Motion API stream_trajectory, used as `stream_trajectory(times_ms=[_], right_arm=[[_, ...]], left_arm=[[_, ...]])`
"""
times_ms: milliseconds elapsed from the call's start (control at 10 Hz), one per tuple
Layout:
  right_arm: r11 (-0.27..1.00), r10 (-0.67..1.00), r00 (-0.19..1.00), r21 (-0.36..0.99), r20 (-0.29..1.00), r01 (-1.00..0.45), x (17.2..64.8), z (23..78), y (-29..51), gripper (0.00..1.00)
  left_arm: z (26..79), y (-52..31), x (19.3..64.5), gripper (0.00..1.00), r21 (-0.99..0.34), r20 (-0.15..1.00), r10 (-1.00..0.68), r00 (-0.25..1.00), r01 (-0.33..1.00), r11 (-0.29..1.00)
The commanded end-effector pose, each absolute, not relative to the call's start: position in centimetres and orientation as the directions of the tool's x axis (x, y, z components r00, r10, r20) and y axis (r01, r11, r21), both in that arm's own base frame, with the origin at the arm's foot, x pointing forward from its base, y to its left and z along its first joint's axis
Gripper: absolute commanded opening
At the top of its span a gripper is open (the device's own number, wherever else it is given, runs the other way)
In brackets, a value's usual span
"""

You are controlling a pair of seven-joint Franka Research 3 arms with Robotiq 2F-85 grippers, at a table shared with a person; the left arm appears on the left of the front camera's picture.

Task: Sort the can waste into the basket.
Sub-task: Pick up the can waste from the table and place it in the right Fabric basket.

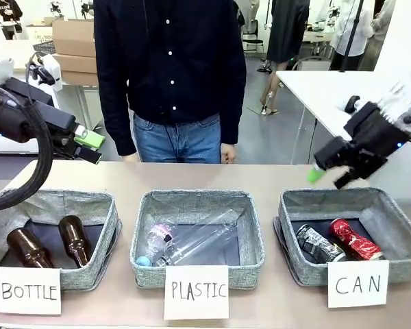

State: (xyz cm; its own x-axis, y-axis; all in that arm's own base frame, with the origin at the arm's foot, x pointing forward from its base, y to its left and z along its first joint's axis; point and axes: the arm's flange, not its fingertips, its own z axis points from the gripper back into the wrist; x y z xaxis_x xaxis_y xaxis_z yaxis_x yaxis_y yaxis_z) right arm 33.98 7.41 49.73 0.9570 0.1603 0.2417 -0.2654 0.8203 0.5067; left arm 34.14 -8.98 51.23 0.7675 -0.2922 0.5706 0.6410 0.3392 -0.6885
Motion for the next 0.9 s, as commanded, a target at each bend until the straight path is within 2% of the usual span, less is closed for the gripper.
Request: stream_trajectory(times_ms=[0,100,300,400,800], right_arm=[[0.325,0.027,0.941,0.888,0.336,-0.326,34.1,51.9,8.1,1.00],[0.130,0.047,0.962,0.953,0.270,-0.274,34.8,52.5,8.2,1.00],[-0.093,0.070,0.969,0.969,0.235,-0.229,36.5,52.3,8.0,1.00],[0.471,0.057,0.954,0.835,0.295,-0.286,34.1,53.8,8.4,1.00],[0.471,0.057,0.954,0.835,0.295,-0.286,34.1,53.8,8.4,1.00]], left_arm=[[51.4,-8.7,34.1,1.00,-0.690,0.567,-0.302,0.766,0.642,0.335],[51.4,-8.7,34.1,1.00,-0.690,0.567,-0.302,0.766,0.642,0.335],[51.4,-8.7,34.1,1.00,-0.690,0.567,-0.302,0.766,0.642,0.335],[51.4,-8.7,34.1,1.00,-0.690,0.567,-0.302,0.766,0.642,0.335],[51.4,-8.7,34.1,1.00,-0.690,0.567,-0.302,0.766,0.642,0.335]])
